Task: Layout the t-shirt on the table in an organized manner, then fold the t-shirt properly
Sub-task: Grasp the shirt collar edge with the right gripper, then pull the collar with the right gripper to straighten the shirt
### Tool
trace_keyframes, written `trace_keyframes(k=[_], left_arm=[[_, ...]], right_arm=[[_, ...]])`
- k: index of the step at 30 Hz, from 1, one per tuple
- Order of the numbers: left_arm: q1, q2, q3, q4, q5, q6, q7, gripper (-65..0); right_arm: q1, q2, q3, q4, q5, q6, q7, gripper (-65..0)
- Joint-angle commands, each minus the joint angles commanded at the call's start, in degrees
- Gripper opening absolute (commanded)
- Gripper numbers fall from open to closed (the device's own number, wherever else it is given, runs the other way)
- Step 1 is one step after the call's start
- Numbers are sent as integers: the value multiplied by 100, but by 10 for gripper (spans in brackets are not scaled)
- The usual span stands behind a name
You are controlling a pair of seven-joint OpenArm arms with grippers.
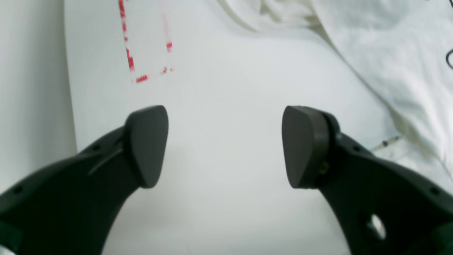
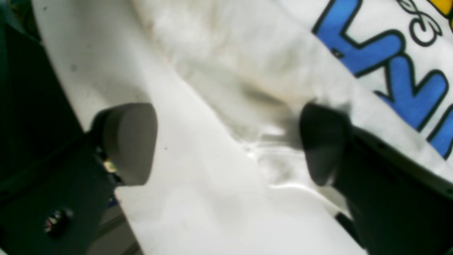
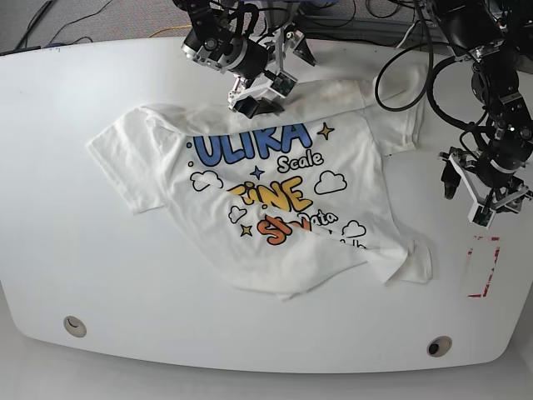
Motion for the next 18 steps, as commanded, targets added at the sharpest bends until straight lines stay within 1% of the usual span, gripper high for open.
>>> trace_keyframes(k=[4, 7, 9, 10, 11, 13, 15, 18], left_arm=[[0, 0, 0, 0, 0, 0, 0, -179], [0, 0, 0, 0, 0, 0, 0, -179], [0, 0, 0, 0, 0, 0, 0, -179], [0, 0, 0, 0, 0, 0, 0, -179], [0, 0, 0, 0, 0, 0, 0, -179], [0, 0, 0, 0, 0, 0, 0, -179], [0, 0, 0, 0, 0, 0, 0, -179], [0, 9, 9, -9, 0, 0, 0, -179]], right_arm=[[62, 35, 123, 0, 0, 0, 0, -311], [79, 35, 246, 9, 0, 0, 0, -452], [79, 35, 378, 26, 0, 0, 0, -558], [79, 35, 413, 35, 0, 0, 0, -591], [79, 44, 475, 35, 0, 0, 0, -650], [70, 123, 536, 53, -9, 0, 0, -650], [44, 264, 554, 141, 0, 0, 0, -634], [-62, 431, 563, 299, 9, 0, 0, -650]])
